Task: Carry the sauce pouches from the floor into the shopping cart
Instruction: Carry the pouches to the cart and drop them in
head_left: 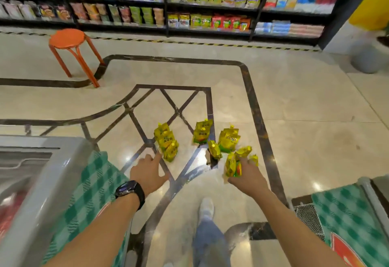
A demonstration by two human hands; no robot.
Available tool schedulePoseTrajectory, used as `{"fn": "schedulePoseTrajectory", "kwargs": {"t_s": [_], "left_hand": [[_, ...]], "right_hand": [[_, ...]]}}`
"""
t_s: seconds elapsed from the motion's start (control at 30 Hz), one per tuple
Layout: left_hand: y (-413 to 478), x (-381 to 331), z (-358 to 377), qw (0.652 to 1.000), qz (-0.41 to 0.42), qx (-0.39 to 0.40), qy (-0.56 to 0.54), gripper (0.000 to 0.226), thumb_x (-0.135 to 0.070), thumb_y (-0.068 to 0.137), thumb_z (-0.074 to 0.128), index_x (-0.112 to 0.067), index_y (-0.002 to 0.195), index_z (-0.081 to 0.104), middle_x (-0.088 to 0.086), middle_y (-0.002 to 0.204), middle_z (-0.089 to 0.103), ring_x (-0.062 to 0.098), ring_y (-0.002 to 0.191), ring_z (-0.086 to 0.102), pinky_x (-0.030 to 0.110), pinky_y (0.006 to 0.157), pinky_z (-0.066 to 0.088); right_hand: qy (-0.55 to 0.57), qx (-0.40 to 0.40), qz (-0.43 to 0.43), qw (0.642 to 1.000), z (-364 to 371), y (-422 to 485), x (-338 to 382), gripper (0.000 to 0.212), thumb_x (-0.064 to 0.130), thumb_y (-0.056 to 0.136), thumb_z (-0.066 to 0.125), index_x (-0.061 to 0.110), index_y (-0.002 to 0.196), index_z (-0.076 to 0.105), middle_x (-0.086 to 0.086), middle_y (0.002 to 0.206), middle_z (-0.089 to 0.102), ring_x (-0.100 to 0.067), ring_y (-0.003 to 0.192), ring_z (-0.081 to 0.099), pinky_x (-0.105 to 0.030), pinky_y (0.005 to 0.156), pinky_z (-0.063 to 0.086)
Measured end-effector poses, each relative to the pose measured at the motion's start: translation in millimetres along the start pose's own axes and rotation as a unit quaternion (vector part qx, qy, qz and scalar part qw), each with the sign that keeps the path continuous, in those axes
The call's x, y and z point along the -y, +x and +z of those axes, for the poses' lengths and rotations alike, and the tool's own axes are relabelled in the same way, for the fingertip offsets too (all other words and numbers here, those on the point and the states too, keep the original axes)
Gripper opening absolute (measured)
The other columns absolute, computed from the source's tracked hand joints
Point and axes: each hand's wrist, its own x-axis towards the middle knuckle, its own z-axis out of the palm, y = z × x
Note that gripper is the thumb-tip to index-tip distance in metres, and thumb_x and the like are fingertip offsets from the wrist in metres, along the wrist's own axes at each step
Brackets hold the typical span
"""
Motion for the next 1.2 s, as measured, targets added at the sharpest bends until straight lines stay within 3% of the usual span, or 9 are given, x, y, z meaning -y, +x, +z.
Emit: {"fn": "schedulePoseTrajectory", "kwargs": {"t_s": [0.33,0.47,0.6,0.73,0.8,0.9,1.0,1.1,1.2], "left_hand": [[229,15,153,0.976,-0.154,0.098,-0.121,0.075,-0.062,0.086,0.057,-0.024,0.146,0.034,0.011,0.131,0.055,0.032,0.117,0.057,0.044,0.092,0.051],[312,28,249,0.951,-0.21,0.105,-0.202,0.097,-0.074,0.069,0.05,-0.023,0.148,0.03,0.014,0.129,0.054,0.034,0.119,0.057,0.046,0.093,0.051],[396,52,354,0.923,-0.25,0.094,-0.276,0.107,-0.063,0.074,0.071,-0.018,0.154,0.018,0.015,0.15,0.039,0.035,0.132,0.048,0.047,0.103,0.046],[479,79,448,0.906,-0.251,0.043,-0.337,0.107,-0.046,0.074,0.084,-0.015,0.155,0.021,0.011,0.155,0.035,0.03,0.139,0.041,0.045,0.113,0.038],[514,96,493,0.879,-0.199,0.012,-0.434,0.102,-0.049,0.066,0.088,-0.027,0.15,0.034,0.003,0.147,0.051,0.026,0.132,0.052,0.05,0.109,0.044],[537,105,540,0.816,-0.177,-0.088,-0.543,0.073,-0.031,0.068,0.091,-0.035,0.13,0.052,0.006,0.131,0.064,0.028,0.12,0.063,0.055,0.1,0.051],[544,93,542,0.766,-0.206,-0.164,-0.587,0.052,-0.009,0.074,0.086,-0.037,0.105,0.056,-0.004,0.111,0.071,0.01,0.103,0.069,0.033,0.092,0.057],[542,98,535,0.779,-0.185,-0.152,-0.579,0.043,-0.018,0.073,0.086,-0.039,0.095,0.055,-0.014,0.103,0.073,0.014,0.101,0.068,0.038,0.091,0.055],[537,106,527,0.799,-0.156,-0.049,-0.578,0.042,-0.032,0.072,0.085,-0.024,0.103,0.059,-0.013,0.106,0.074,0.013,0.105,0.069,0.048,0.095,0.054]], "right_hand": [[0.066,0.08,0.072,0.992,115,284,-40,0.091,0.034,0.076,0.077,0.013,0.15,0.028,-0.014,0.148,0.037,-0.033,0.136,0.037,-0.039,0.103,0.037],[0.082,0.083,0.1,0.988,197,387,-65,0.094,0.029,0.073,0.081,0.011,0.148,0.029,-0.015,0.147,0.039,-0.032,0.137,0.035,-0.039,0.106,0.034],[0.104,0.05,0.122,0.986,285,485,-103,0.101,0.026,0.066,0.087,0.008,0.148,0.031,-0.018,0.146,0.041,-0.035,0.136,0.038,-0.045,0.109,0.036],[0.148,-0.016,0.13,0.98,368,563,-137,0.091,0.03,0.054,0.091,0.013,0.132,0.048,-0.014,0.124,0.059,-0.035,0.115,0.055,-0.047,0.093,0.049],[0.159,-0.086,0.16,0.971,398,586,-152,0.073,0.023,0.061,0.091,0.009,0.122,0.055,-0.017,0.115,0.064,-0.037,0.106,0.06,-0.045,0.085,0.05],[0.158,-0.177,0.188,0.953,425,606,-177,0.051,0.024,0.065,0.089,0.001,0.103,0.065,-0.025,0.098,0.07,-0.039,0.089,0.065,-0.043,0.075,0.05],[0.131,-0.194,0.174,0.957,436,610,-192,0.051,0.03,0.064,0.09,-0.003,0.097,0.07,-0.025,0.088,0.071,-0.03,0.074,0.062,-0.039,0.068,0.048],[0.101,-0.193,0.132,0.967,418,608,-186,0.039,0.023,0.067,0.088,-0.006,0.085,0.069,-0.028,0.081,0.069,-0.035,0.068,0.062,-0.043,0.066,0.05],[0.092,-0.153,0.04,0.983,383,615,-168,0.026,0.014,0.069,0.086,0.005,0.087,0.07,-0.012,0.073,0.068,-0.03,0.064,0.062,-0.042,0.066,0.054]]}}
